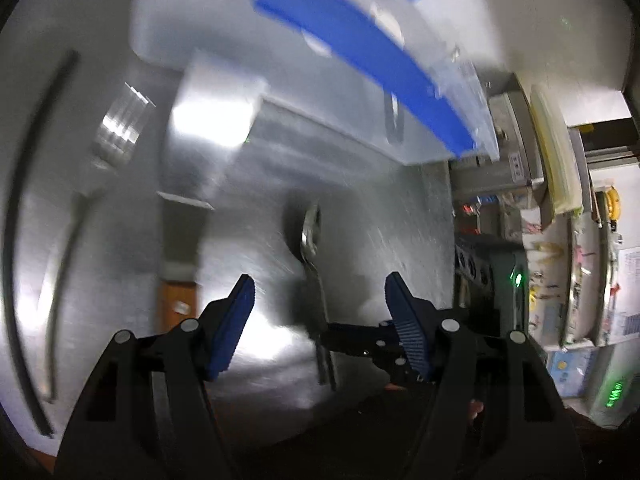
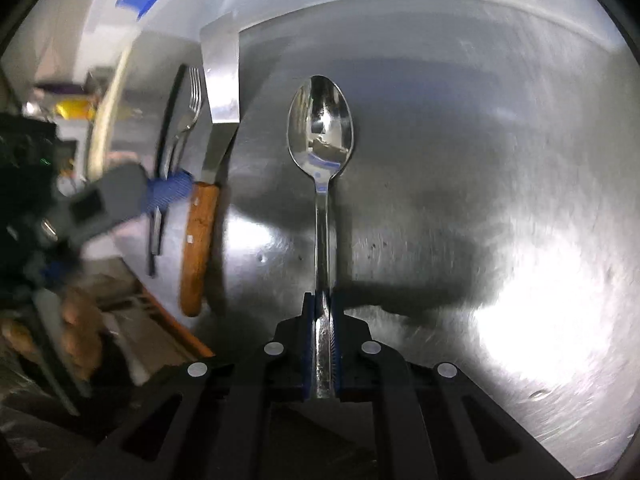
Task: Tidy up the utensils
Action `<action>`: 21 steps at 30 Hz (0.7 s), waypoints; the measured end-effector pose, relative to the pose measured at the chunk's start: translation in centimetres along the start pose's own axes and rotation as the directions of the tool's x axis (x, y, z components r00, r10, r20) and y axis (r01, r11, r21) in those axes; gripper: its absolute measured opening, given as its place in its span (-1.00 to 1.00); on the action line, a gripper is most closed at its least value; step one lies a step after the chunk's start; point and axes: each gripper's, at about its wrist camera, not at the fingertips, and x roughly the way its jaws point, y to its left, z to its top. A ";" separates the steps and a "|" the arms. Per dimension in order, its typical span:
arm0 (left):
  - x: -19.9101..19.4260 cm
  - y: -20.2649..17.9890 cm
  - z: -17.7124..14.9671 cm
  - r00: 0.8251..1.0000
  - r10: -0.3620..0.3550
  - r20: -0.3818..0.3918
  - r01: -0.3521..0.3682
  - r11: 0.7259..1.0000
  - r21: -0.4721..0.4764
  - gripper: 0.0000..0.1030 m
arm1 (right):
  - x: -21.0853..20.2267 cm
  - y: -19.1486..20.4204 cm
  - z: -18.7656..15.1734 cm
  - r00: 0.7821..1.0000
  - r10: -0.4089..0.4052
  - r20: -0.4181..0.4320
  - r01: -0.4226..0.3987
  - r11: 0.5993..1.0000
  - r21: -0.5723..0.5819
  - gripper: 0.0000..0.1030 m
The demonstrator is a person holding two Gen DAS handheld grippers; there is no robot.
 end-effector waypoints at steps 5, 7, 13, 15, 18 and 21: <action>3.8 -0.6 -0.7 0.994 -0.003 -0.109 -0.001 0.999 -0.035 0.25 | -0.8 -1.2 -0.6 0.994 0.111 -0.013 -0.110 0.992 0.054 -0.84; 5.0 -0.7 -1.1 0.987 -0.028 -0.157 0.018 0.998 -0.066 0.26 | -0.5 -1.2 -0.9 0.989 0.146 -0.018 -0.144 0.988 0.060 -0.83; 7.5 -0.8 -1.9 0.974 -0.058 -0.220 0.030 0.991 -0.130 0.23 | -0.8 -2.1 -1.5 0.983 0.181 -0.023 -0.180 0.982 0.056 -0.83; 8.0 -0.8 -2.1 0.970 -0.078 -0.230 0.043 0.987 -0.152 -0.11 | -1.1 -2.4 -1.8 0.982 0.186 -0.028 -0.184 0.982 0.053 -0.83; 9.1 -0.4 -2.7 0.964 -0.083 -0.253 0.033 0.980 -0.198 -0.62 | -0.5 -2.2 -1.4 0.983 0.178 -0.036 -0.176 0.983 0.047 -0.83; 9.5 0.1 -3.0 0.966 -0.087 -0.245 0.028 0.971 -0.235 -0.89 | -0.7 -3.0 -1.2 0.983 0.179 -0.043 -0.176 0.983 0.052 -0.83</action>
